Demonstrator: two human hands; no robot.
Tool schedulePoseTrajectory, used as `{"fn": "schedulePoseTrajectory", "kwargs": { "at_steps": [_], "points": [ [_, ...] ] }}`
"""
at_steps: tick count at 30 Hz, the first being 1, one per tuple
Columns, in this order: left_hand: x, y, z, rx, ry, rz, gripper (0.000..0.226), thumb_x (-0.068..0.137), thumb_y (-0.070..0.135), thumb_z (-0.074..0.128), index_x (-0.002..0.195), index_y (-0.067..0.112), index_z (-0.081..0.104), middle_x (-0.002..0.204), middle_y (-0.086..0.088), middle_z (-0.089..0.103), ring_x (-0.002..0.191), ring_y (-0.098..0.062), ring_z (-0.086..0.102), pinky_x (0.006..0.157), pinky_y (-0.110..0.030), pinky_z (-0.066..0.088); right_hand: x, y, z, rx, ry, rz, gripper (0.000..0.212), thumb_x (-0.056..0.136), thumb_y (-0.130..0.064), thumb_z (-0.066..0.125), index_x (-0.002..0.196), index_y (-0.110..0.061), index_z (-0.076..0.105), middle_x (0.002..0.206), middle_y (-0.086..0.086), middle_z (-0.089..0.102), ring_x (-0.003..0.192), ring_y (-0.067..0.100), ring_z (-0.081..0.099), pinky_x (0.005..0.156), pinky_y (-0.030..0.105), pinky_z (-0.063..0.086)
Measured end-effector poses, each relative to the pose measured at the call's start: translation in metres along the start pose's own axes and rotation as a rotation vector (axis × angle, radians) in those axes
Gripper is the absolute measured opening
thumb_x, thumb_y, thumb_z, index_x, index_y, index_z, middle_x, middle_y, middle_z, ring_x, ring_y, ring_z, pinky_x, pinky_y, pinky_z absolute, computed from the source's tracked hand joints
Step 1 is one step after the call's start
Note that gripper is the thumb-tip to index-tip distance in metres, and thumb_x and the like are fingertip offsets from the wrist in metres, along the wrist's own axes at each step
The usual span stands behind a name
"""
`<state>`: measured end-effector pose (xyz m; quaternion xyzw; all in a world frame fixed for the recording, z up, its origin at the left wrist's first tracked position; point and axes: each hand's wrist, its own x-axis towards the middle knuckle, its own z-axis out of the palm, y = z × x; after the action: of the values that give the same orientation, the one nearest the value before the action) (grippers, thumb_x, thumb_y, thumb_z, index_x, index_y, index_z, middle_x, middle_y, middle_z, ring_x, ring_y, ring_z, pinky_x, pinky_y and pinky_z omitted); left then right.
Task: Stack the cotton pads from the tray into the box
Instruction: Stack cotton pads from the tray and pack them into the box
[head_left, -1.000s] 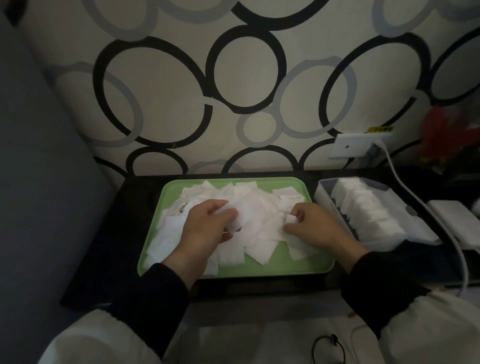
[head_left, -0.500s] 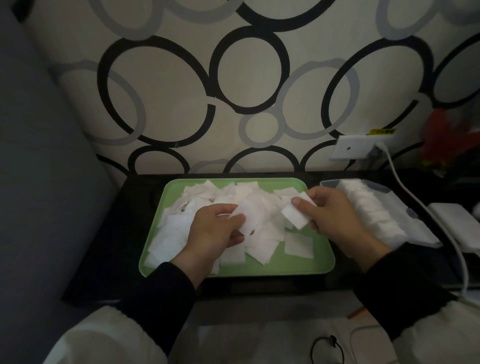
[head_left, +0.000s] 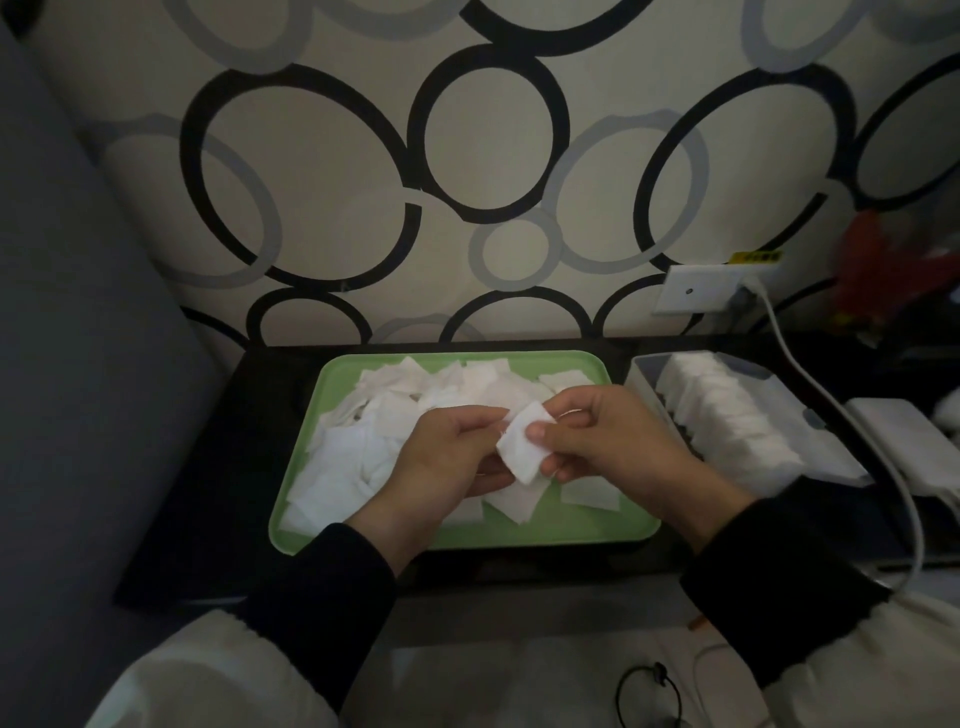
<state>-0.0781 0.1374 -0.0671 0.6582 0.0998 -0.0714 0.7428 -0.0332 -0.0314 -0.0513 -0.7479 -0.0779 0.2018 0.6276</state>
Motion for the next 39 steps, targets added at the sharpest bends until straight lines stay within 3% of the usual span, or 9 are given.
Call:
{"fn": "schedulePoseTrajectory", "kwargs": {
  "at_steps": [5,11,15,19,22,25,29,35,39],
  "points": [
    [0.002,0.000,0.001,0.086,0.020,-0.004,0.022,0.097,0.012,0.059,0.089,0.023,0.075,0.080,-0.002,0.077,0.072,-0.015,0.073,0.073,-0.029,0.062,-0.001,-0.001,0.000,-0.054,0.043,0.020,0.027,0.086,-0.007,0.073,0.106,0.008,0.062,0.077,0.025,0.072,0.053,0.017,0.068,0.050,0.024,0.056],
    [0.002,-0.005,0.005,0.205,-0.018,0.086,0.013,0.094,0.030,0.066,0.097,0.021,0.076,0.088,0.000,0.078,0.086,-0.017,0.075,0.080,-0.033,0.062,-0.004,0.003,0.001,-0.207,0.094,0.009,0.030,0.088,-0.021,0.073,0.101,0.004,0.063,0.078,0.020,0.073,0.053,0.016,0.067,0.042,0.021,0.048],
    [0.007,-0.010,0.007,0.238,0.030,0.132,0.013,0.089,0.011,0.072,0.099,0.020,0.072,0.089,-0.005,0.077,0.088,-0.026,0.074,0.076,-0.034,0.062,0.000,0.012,-0.011,-0.426,0.214,-0.034,0.028,0.092,-0.032,0.068,0.084,-0.005,0.064,0.062,0.007,0.071,0.046,0.013,0.062,0.041,0.015,0.040],
    [0.014,-0.011,0.008,0.152,0.142,0.074,0.016,0.090,0.008,0.068,0.105,0.015,0.069,0.093,-0.012,0.075,0.086,-0.032,0.074,0.066,-0.028,0.059,0.008,0.028,-0.034,-0.803,0.256,-0.021,0.012,0.092,-0.024,0.067,0.104,-0.023,0.066,0.099,-0.003,0.071,0.078,0.009,0.065,0.071,0.020,0.049],
    [0.016,-0.011,0.009,0.094,0.163,0.032,0.024,0.092,0.009,0.066,0.116,0.011,0.064,0.095,-0.013,0.075,0.082,-0.026,0.075,0.068,-0.029,0.060,0.006,0.033,-0.038,-0.990,0.052,0.060,0.052,0.083,-0.024,0.076,0.132,-0.027,0.056,0.124,-0.005,0.060,0.102,0.011,0.057,0.090,0.025,0.046],
    [0.018,-0.010,0.010,0.091,0.156,0.025,0.025,0.093,0.011,0.065,0.118,0.012,0.062,0.100,-0.013,0.074,0.080,-0.023,0.076,0.069,-0.029,0.061,0.008,0.037,-0.034,-1.079,0.011,0.079,0.068,0.077,-0.029,0.080,0.138,-0.030,0.049,0.124,-0.005,0.057,0.113,0.015,0.054,0.096,0.029,0.045],
    [0.018,-0.008,0.013,0.098,0.164,0.033,0.015,0.094,0.011,0.064,0.108,0.016,0.064,0.097,-0.011,0.074,0.073,-0.016,0.074,0.066,-0.028,0.059,0.009,0.038,-0.036,-1.053,-0.017,0.126,0.049,0.081,-0.030,0.076,0.125,-0.026,0.056,0.097,-0.011,0.059,0.093,0.011,0.056,0.080,0.025,0.046],
    [0.021,-0.011,0.011,0.113,0.173,0.020,0.017,0.094,0.013,0.065,0.110,0.014,0.066,0.095,-0.011,0.075,0.080,-0.021,0.075,0.064,-0.026,0.058,0.006,0.036,-0.038,-1.074,-0.061,0.084,0.015,0.084,-0.037,0.072,0.089,-0.022,0.071,0.092,-0.008,0.066,0.086,0.011,0.062,0.075,0.027,0.053],
    [0.024,-0.012,0.009,0.100,0.196,0.019,0.016,0.092,0.014,0.067,0.108,0.014,0.068,0.095,-0.009,0.075,0.081,-0.022,0.075,0.065,-0.027,0.058,0.007,0.031,-0.037,-0.711,0.028,-0.011,0.012,0.081,-0.023,0.075,0.078,-0.018,0.065,0.081,-0.007,0.065,0.077,0.011,0.061,0.072,0.028,0.052]
  ]
}}
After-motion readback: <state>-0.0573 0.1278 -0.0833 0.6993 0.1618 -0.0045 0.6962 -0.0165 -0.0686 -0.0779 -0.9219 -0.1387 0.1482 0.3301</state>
